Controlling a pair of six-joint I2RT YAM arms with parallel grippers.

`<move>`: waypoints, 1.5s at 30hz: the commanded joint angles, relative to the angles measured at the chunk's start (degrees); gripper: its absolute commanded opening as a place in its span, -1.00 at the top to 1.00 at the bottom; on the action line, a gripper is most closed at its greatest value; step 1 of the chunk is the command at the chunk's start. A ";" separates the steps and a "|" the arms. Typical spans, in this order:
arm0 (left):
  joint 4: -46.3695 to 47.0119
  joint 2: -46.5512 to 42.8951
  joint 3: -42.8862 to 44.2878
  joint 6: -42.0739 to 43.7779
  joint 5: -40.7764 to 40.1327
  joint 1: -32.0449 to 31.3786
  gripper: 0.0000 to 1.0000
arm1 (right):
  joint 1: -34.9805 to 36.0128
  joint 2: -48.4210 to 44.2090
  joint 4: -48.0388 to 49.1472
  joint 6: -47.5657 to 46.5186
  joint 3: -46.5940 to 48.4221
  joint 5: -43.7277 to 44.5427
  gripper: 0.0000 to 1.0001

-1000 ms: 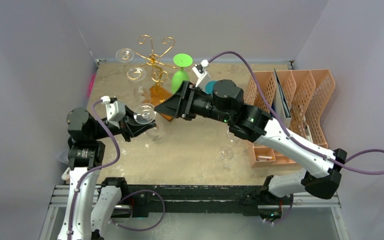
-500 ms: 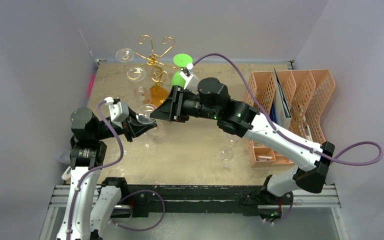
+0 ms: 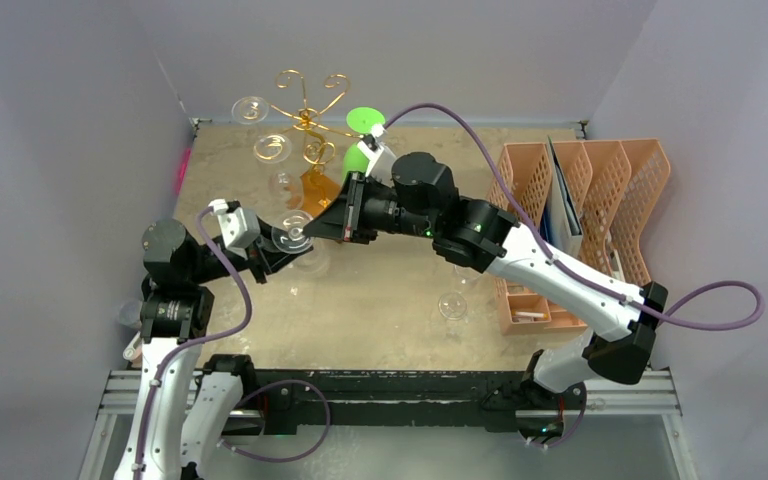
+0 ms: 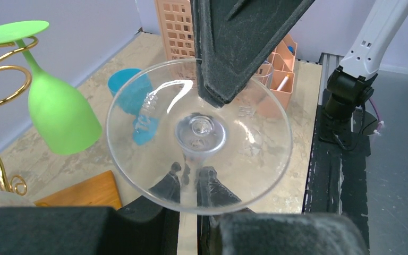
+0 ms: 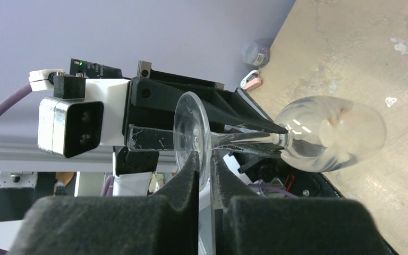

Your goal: Place the wine glass upside down on the wine glass rack

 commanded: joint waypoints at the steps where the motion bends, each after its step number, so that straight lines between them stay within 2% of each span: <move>1: 2.37 -0.63 0.34 0.45 -1.69 -0.12 1.00 | -0.55 -0.73 -0.33 -1.82 0.56 2.57 1.00; 8: 1.70 -0.59 0.43 0.05 -2.09 -0.15 0.99 | -1.73 -1.50 2.40 -0.23 -0.69 2.07 1.00; 11: 1.57 -0.45 0.51 -0.26 -2.35 -0.12 0.93 | -2.33 -1.76 2.86 0.35 -0.51 2.25 1.00; 14: 1.18 -0.33 0.59 -0.56 -2.89 -0.16 0.74 | -2.85 -2.25 2.79 0.74 -0.38 2.91 1.00; 19: -0.15 0.07 1.14 -1.89 -5.28 -0.12 0.24 | -3.95 -3.37 2.53 1.80 -0.46 5.24 1.00; 22: -1.44 0.40 1.82 -1.82 -6.11 -0.15 0.10 | -5.13 -4.24 2.59 2.04 -0.89 6.37 1.00; 29: -1.37 -0.26 1.76 -3.25 -9.67 -0.13 0.06 | -9.16 -6.53 2.02 3.86 -2.92 8.89 1.00; 37: -1.42 -2.00 2.62 -11.59 -26.10 -0.13 0.07 | -13.72 -6.17 2.16 5.68 -1.77 8.77 1.00; 45: -2.07 -10.59 -0.04 -11.31 -40.67 -0.10 0.07 | -16.63 -1.18 3.40 5.80 3.37 6.20 1.00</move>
